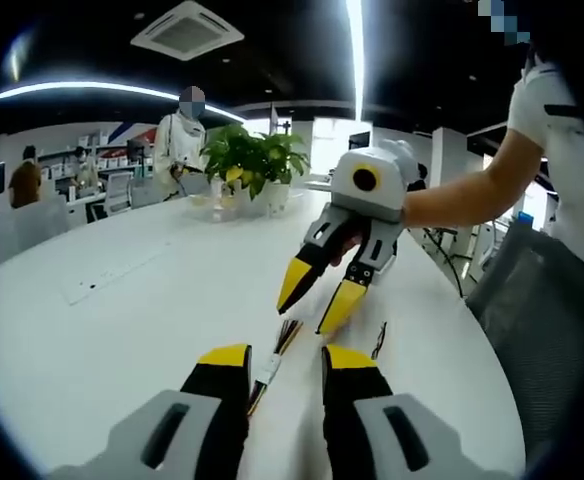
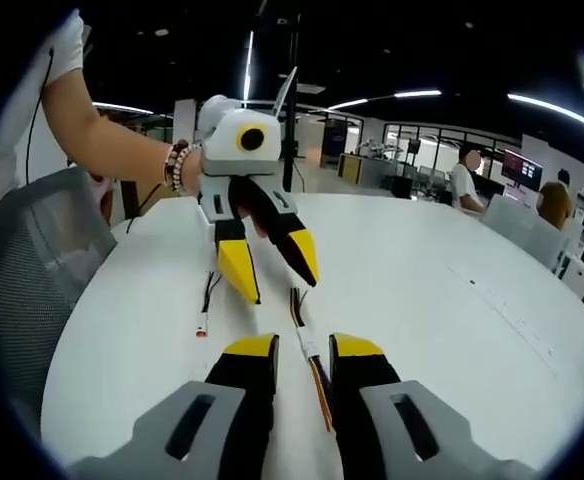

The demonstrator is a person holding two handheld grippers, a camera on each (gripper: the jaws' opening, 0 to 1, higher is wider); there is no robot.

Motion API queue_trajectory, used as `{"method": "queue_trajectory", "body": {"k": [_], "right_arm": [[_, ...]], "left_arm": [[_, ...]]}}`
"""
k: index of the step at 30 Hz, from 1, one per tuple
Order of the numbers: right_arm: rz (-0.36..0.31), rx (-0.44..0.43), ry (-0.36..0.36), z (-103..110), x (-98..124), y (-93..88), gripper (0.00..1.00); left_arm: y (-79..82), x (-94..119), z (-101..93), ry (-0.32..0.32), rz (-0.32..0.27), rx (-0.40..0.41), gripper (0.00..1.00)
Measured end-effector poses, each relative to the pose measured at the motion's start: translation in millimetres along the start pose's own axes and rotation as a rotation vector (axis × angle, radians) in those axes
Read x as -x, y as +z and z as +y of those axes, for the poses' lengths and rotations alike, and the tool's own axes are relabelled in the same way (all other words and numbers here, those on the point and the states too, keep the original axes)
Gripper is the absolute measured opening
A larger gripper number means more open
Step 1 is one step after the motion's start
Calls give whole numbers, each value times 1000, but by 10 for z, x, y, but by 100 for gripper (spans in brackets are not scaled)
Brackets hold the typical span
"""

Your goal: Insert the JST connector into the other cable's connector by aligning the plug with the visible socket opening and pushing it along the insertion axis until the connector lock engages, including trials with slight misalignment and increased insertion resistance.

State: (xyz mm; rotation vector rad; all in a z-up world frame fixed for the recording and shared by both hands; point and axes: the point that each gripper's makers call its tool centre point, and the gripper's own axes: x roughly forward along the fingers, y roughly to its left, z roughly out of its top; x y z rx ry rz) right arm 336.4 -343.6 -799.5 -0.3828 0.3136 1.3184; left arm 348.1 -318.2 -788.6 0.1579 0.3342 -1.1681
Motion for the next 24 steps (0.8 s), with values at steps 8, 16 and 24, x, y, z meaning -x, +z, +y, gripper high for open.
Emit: {"method": "queue_trajectory", "body": {"k": [8,16,24], "right_arm": [[1,10,17,157,41,22,17],[-3,19,45,314,65,37,17],[9,18,66,403,66,-30,17]], "left_arm": [[-2,61,-166,-11,9,-16,23],[-65,120,-307,-21,22,-24,23],[-170,122,-471,-38,39,-11,23]]}}
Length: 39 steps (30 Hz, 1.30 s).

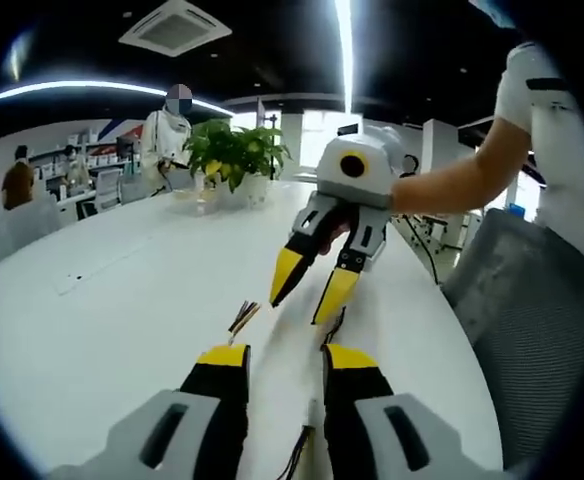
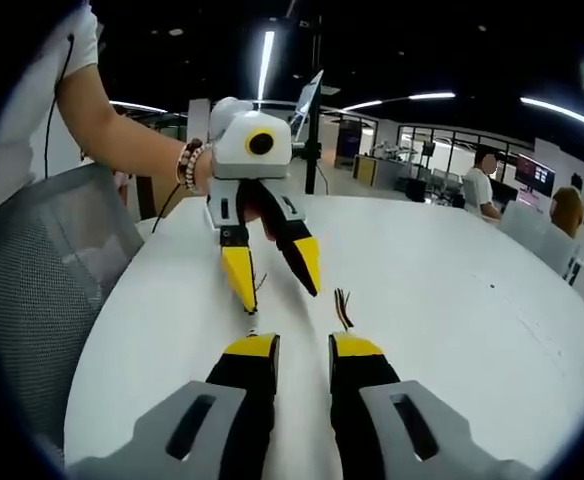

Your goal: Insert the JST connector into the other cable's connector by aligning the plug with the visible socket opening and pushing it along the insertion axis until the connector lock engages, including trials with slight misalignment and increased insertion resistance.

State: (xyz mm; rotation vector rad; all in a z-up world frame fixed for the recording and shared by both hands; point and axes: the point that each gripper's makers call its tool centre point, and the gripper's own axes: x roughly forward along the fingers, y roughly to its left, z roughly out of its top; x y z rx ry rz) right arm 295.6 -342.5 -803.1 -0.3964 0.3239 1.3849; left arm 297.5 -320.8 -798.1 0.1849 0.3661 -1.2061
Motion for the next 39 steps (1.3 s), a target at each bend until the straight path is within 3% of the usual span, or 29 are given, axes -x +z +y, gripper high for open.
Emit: {"method": "queue_trajectory", "body": {"k": [10,21,39], "right_arm": [[14,-15,19,108,-24,-121,17],[27,-30,43,209,-82,-277,17],[27,-2,62,278,-127,-396,13]], "left_arm": [[-182,-5,-161,-35,49,-3,23],[-425,59,-155,-37,81,17,19],[-460,29,-165,-45,71,24,12]]}}
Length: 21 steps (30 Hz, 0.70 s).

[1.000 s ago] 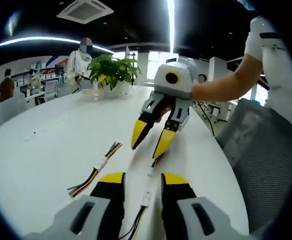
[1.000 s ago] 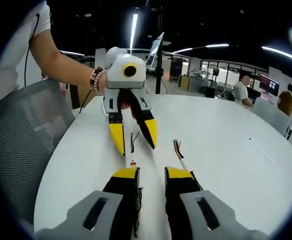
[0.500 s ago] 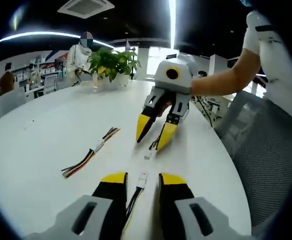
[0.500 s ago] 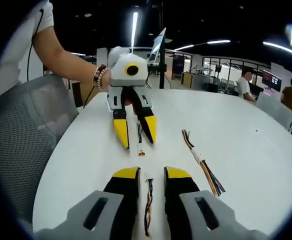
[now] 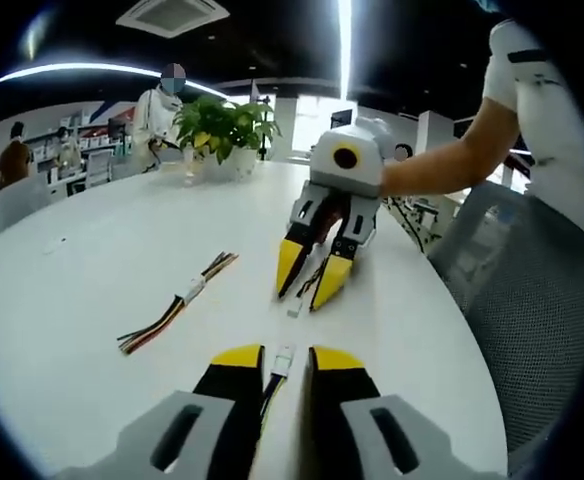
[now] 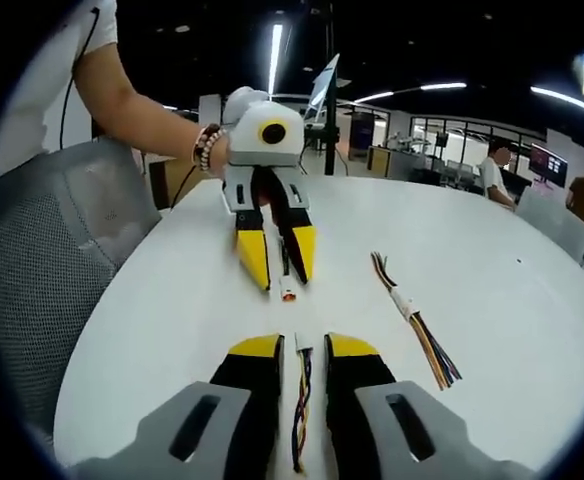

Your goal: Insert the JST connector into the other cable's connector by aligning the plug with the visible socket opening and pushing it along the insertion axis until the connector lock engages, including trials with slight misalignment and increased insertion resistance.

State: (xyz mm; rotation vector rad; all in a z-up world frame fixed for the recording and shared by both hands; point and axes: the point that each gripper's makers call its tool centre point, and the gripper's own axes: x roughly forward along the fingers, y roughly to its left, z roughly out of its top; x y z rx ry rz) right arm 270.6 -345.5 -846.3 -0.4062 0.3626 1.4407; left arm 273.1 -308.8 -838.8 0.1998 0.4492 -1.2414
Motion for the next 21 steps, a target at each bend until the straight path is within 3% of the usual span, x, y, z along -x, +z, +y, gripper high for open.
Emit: {"method": "queue_trajectory", "body": {"k": [11,21], "right_arm": [[-13,9,-3,12,6,-26,8],[-70,-24,-18,-8,17,-47,5]], "left_arm": [[-47,7,6,-1,2,11,9],[-43,6,68,9,-20,8,2]]}}
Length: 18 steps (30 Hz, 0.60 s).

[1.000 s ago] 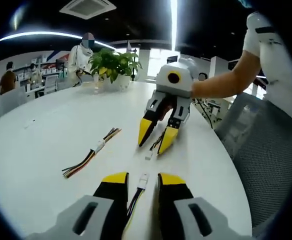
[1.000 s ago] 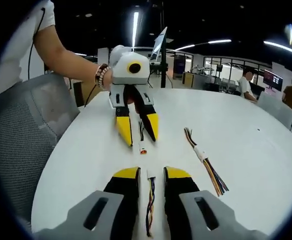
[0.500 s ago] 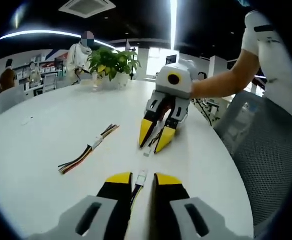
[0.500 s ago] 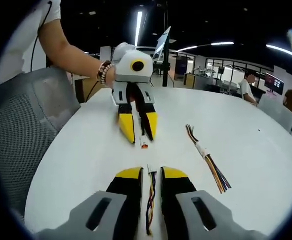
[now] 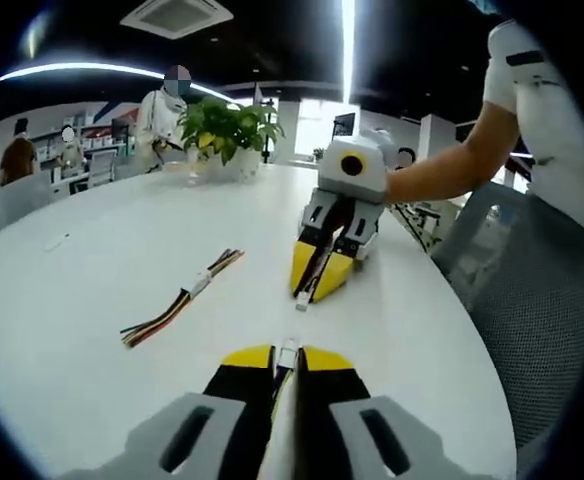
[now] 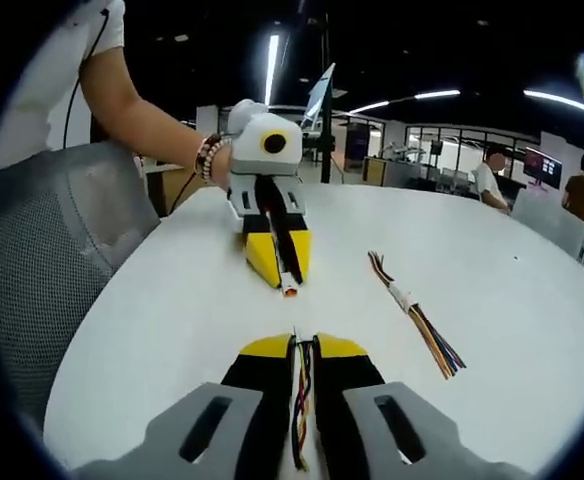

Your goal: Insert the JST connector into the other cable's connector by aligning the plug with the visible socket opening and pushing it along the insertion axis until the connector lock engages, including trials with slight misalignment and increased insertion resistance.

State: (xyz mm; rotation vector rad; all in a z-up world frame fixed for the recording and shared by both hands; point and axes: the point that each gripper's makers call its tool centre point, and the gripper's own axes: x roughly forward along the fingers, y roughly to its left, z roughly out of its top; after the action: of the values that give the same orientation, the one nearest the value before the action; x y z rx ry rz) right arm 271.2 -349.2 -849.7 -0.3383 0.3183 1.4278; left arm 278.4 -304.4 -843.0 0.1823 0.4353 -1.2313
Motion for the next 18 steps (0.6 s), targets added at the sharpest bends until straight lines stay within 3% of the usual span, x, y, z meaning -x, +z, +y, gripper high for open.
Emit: {"method": "queue_trajectory", "body": {"k": [18], "right_arm": [[-26,-31,9,-3,18,14,4]], "left_arm": [[16,-38,9,-36,-2,-40,0]]}}
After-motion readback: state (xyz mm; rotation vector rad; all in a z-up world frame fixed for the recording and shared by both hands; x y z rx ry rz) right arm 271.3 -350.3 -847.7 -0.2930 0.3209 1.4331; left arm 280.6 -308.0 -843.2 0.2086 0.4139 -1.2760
